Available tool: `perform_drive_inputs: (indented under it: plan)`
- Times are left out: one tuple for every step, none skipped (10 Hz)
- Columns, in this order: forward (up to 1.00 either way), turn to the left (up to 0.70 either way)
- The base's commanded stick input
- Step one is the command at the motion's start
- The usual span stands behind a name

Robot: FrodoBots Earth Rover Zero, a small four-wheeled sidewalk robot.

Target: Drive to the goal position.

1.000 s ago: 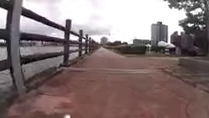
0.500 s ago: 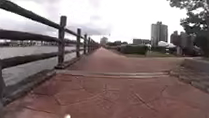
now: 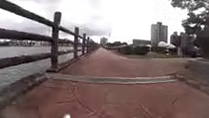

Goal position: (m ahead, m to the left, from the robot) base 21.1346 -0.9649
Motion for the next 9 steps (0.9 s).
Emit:
perform_drive_inputs:
  plan:
    - [0.7,0.0]
    - [0.7,0.0]
    - [0.7,0.0]
    - [0.7,0.0]
    - [0.7,0.0]
    - [0.7,0.0]
    - [0.7,0.0]
    - [0.7,0.0]
    - [0.7,0.0]
